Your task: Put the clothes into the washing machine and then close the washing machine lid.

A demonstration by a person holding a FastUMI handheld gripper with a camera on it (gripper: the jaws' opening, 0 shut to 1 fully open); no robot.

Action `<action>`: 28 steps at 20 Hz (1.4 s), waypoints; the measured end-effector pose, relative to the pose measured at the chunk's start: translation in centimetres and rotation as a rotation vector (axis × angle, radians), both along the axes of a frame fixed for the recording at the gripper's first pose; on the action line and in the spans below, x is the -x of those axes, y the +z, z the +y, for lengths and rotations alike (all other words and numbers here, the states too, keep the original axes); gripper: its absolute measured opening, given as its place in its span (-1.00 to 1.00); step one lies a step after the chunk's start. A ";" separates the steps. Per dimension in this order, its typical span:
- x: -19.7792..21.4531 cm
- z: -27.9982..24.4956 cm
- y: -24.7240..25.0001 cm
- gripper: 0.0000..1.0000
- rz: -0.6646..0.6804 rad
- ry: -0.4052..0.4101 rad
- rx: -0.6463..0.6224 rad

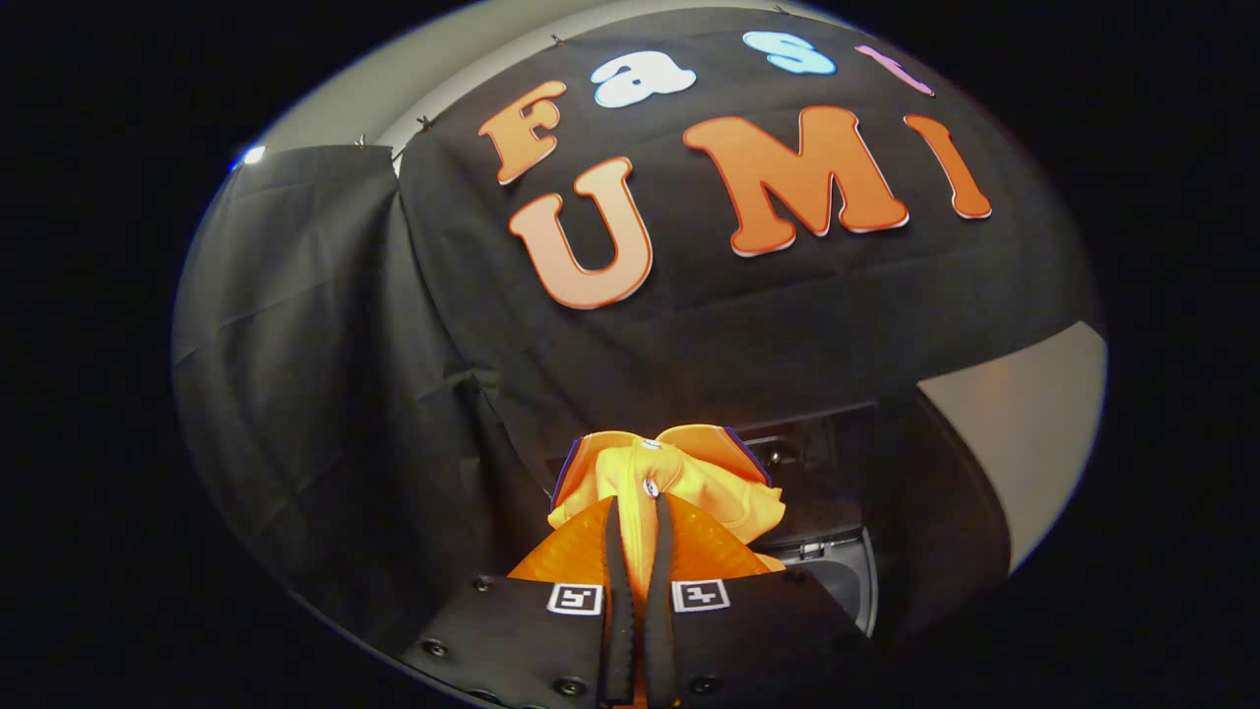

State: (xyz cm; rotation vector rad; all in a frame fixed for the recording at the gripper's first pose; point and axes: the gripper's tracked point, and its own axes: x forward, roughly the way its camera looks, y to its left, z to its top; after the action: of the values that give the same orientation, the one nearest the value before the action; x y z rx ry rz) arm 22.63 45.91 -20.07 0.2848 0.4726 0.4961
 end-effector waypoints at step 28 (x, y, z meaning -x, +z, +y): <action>-2.2 2.1 -37.2 -0.76 0.857 -0.038 0.208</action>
State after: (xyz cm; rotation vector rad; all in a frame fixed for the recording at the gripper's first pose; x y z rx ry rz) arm 24.86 47.97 -57.25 0.2973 1.3404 0.2629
